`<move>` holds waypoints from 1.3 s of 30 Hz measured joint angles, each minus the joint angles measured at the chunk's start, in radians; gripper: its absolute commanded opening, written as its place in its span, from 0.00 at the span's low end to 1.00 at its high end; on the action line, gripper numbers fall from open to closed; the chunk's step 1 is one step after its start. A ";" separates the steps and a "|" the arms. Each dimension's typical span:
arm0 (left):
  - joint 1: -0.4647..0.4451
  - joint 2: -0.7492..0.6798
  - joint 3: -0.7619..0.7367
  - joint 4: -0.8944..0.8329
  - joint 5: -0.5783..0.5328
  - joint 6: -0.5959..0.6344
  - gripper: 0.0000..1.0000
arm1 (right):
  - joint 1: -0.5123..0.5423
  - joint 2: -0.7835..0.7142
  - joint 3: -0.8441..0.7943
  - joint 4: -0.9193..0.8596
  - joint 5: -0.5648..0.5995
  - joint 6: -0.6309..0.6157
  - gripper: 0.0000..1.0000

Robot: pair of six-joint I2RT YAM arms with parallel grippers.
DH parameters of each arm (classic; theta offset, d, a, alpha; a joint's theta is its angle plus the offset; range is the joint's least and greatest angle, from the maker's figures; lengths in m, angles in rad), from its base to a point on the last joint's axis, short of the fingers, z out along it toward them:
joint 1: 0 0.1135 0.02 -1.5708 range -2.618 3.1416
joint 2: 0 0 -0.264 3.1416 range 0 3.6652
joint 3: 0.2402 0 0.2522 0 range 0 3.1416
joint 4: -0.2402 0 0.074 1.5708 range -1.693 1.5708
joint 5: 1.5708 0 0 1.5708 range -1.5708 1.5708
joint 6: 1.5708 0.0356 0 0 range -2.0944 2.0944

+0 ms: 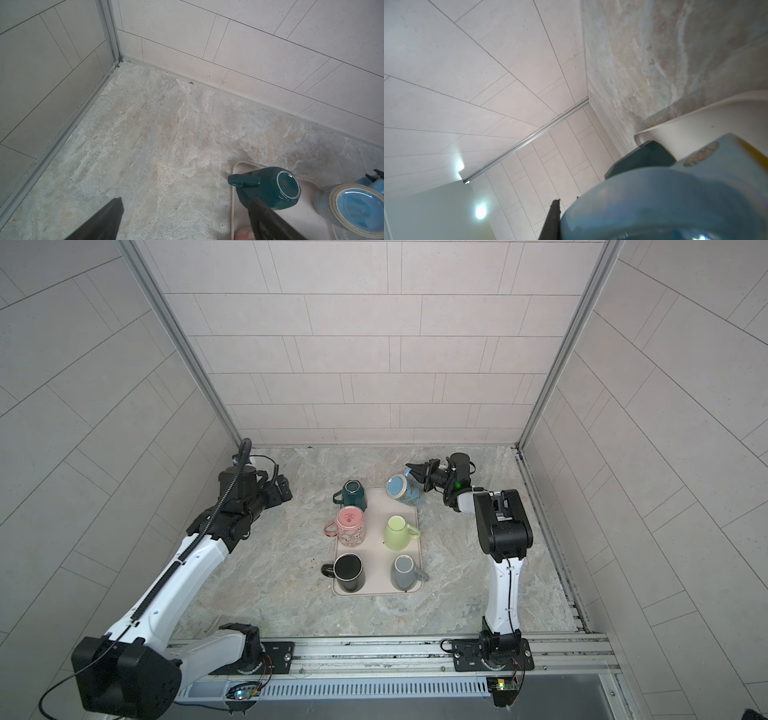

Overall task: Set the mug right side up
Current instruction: 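Lift and rotate the blue mug upright with the right gripper while the left approaches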

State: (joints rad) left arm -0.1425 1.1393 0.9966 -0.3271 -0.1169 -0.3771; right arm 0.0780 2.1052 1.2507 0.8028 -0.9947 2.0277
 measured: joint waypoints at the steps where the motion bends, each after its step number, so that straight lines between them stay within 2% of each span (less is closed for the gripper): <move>1: 0.000 0.000 0.001 0.000 0.001 0.000 1.00 | 0.003 0.002 0.010 0.006 -0.005 0.000 0.00; 8: 0.000 0.014 0.049 0.002 0.034 -0.013 1.00 | 0.026 0.014 0.129 -0.026 -0.074 -0.042 0.00; 14: 0.000 0.070 0.123 0.024 0.114 -0.025 0.99 | 0.055 0.013 0.245 -0.193 -0.124 -0.272 0.00; 19: 0.000 0.131 0.189 0.038 0.190 -0.035 0.98 | 0.085 0.003 0.317 -0.451 -0.127 -0.554 0.00; 23: 0.000 0.168 0.237 0.048 0.233 -0.040 0.98 | 0.116 -0.016 0.406 -0.758 -0.100 -0.858 0.00; 27: 0.000 0.198 0.285 0.057 0.282 -0.052 0.96 | 0.159 -0.044 0.553 -1.139 0.021 -1.235 0.00; 29: 0.000 0.223 0.317 0.064 0.315 -0.059 0.95 | 0.186 -0.068 0.605 -1.273 0.084 -1.395 0.00; 35: -0.001 0.311 0.403 0.068 0.442 -0.080 0.92 | 0.263 -0.200 0.579 -1.410 0.210 -1.708 0.00; 39: -0.014 0.351 0.440 0.064 0.520 -0.088 0.92 | 0.307 -0.278 0.512 -1.400 0.254 -1.827 0.00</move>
State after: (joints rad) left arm -0.1566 1.4902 1.4368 -0.2630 0.4030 -0.4648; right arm 0.3851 1.8271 1.7626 -0.5968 -0.7410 0.2008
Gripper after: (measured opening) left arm 0.919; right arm 0.097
